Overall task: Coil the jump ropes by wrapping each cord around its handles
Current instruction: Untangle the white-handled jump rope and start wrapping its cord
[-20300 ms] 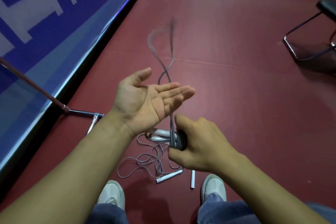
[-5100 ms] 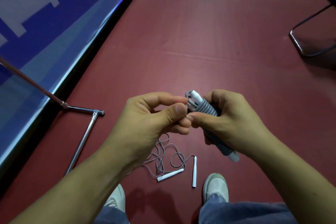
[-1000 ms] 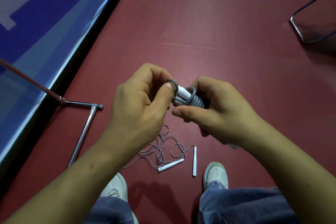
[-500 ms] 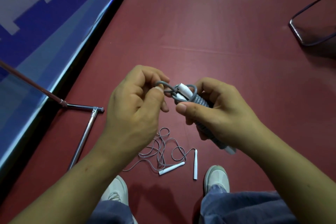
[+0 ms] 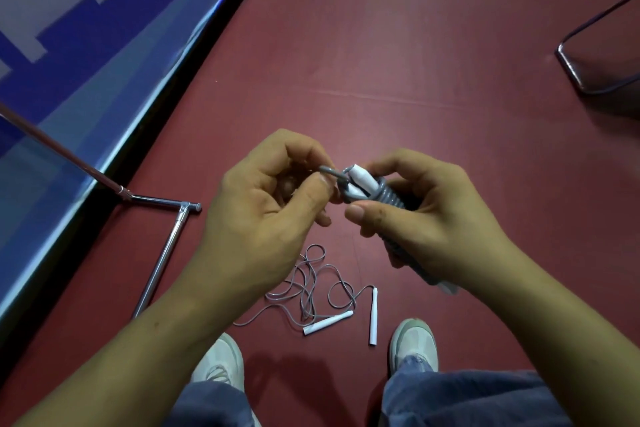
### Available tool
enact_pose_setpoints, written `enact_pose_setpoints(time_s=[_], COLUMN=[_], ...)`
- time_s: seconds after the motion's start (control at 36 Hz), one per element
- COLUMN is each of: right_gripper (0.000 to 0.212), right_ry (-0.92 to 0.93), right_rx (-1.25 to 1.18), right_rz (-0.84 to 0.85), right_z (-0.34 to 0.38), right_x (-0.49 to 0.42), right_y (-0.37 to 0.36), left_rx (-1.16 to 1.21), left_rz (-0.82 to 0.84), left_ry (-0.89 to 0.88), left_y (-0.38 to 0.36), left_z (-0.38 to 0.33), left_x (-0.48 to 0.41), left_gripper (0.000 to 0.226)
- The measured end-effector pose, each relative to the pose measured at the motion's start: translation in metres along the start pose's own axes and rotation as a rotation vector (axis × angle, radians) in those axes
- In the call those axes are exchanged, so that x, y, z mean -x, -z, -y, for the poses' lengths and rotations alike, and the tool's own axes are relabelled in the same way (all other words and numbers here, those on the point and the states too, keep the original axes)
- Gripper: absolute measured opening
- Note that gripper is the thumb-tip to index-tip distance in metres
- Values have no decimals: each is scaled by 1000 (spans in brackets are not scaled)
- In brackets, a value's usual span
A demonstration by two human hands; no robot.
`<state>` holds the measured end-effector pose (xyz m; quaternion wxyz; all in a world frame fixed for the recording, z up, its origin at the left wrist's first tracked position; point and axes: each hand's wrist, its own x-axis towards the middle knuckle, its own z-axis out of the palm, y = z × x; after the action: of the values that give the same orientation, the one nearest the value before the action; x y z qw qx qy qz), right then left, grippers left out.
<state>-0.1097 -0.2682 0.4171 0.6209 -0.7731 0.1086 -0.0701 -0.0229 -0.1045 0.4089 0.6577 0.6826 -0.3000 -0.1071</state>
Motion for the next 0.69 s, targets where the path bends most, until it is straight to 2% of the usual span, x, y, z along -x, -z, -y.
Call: enact_pose_setpoints(time_s=[0.08, 0.22, 0.31, 0.47, 0.69], right_gripper=[23, 21, 24, 19, 30], right_ry=[-15, -71, -94, -100, -106], right_rx=[-31, -137, -177, -257, -331], right_rz=[17, 70, 98, 134, 103], right_z=[0, 1, 1, -1, -5], right_x=[0, -1, -1, -1, -3], right_y=[-1, -2, -2, 1, -3], left_rx=[76, 143, 157, 75, 53], left_rz=[59, 190, 213, 134, -80], left_ry=[50, 150, 210, 181, 185], left_y=[3, 8, 6, 4, -13], left_z=[-1, 0, 2, -1, -3], left_x=[-3, -7, -8, -5, 1], left_gripper=[13, 37, 40, 33, 31])
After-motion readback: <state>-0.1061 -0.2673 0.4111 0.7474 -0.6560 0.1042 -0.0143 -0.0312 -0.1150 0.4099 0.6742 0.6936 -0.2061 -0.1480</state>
